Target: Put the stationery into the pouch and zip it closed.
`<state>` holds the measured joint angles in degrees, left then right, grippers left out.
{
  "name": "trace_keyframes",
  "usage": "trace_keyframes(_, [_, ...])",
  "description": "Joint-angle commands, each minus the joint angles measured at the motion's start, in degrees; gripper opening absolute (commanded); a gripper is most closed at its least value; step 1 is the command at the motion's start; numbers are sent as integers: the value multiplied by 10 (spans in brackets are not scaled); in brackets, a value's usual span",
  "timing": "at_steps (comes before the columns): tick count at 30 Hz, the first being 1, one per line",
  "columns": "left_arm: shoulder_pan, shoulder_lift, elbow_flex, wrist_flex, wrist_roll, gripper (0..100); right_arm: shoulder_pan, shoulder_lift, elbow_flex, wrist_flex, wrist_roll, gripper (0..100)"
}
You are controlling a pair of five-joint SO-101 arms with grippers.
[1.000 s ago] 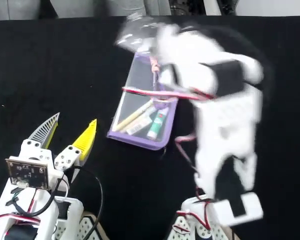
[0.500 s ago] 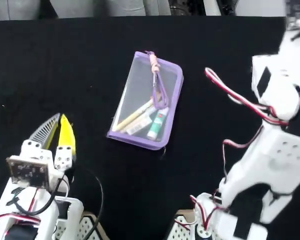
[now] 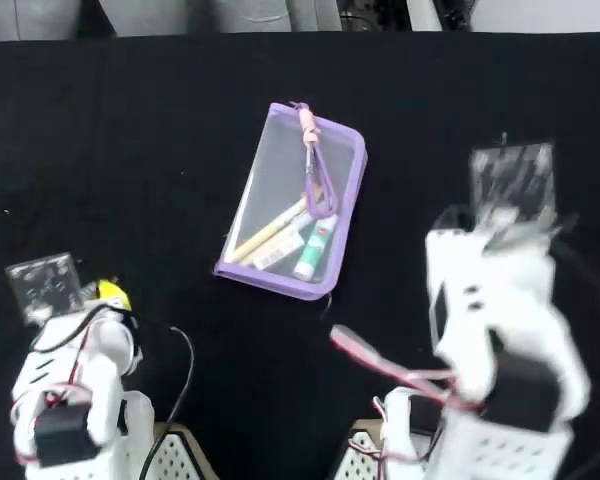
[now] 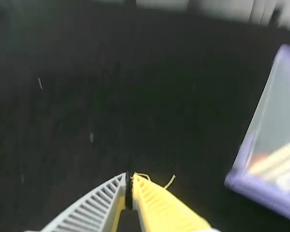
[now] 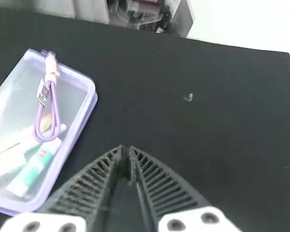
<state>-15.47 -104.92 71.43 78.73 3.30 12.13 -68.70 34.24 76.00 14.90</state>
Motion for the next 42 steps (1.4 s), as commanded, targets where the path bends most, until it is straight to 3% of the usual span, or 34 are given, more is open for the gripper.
trace_keyframes(1, [-7,3,71,-3,-10,30,-10,-184,208,-69,13,11])
trace_keyframes(9, [-14,4,180,-33,-9,30,-11,-397,310,-35,44,11])
trace_keyframes(16, [-8,4,259,-85,-12,30,-11,-395,467,-37,44,11])
trace_keyframes(23, [-13,4,259,-56,-12,30,-10,-390,625,-32,43,11])
trace_keyframes(42, [-12,4,259,-56,-12,30,-11,-393,623,-14,43,11])
